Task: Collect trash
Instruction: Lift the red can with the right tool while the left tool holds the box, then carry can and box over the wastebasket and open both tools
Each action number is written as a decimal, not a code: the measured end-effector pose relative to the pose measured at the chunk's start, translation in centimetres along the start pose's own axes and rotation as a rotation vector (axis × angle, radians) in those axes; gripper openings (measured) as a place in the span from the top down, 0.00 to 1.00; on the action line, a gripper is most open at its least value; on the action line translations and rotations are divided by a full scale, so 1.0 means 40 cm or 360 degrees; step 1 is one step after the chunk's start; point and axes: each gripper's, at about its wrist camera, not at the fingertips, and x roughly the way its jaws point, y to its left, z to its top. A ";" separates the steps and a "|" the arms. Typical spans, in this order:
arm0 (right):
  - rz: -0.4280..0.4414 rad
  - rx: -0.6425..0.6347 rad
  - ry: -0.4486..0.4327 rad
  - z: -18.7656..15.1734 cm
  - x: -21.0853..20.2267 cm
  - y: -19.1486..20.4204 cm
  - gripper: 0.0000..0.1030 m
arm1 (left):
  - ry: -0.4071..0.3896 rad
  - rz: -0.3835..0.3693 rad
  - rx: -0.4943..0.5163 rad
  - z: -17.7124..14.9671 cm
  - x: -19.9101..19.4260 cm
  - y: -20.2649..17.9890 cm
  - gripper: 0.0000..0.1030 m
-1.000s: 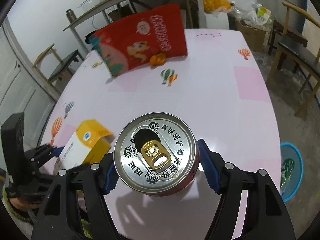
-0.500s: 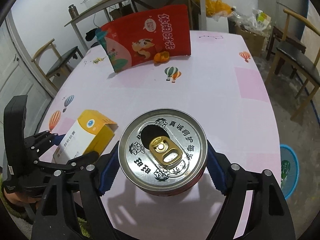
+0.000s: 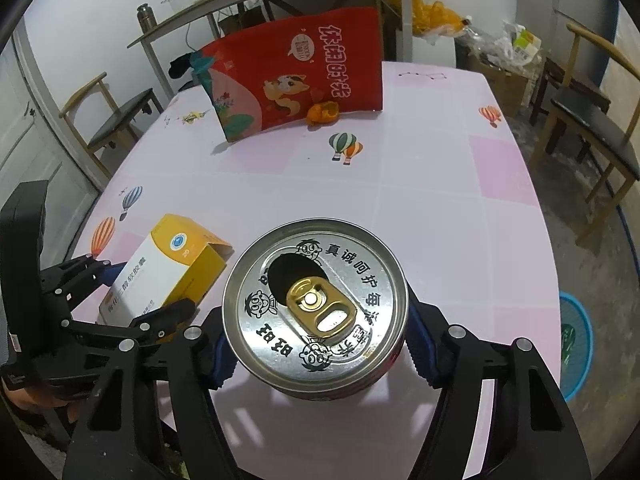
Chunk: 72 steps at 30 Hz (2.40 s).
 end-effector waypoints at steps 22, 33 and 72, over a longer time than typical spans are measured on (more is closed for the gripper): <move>-0.0008 0.0018 -0.0045 0.010 -0.024 0.004 0.38 | -0.0082 0.0012 0.0009 0.006 -0.028 0.002 0.32; 0.0040 0.0143 -0.0182 0.009 -0.108 -0.060 0.38 | -0.0162 -0.0036 0.0053 0.043 -0.076 -0.038 0.32; -0.0601 0.1674 -0.0093 -0.411 -0.106 -1.105 0.19 | 0.0343 -0.0713 0.0525 0.390 0.275 -1.030 0.12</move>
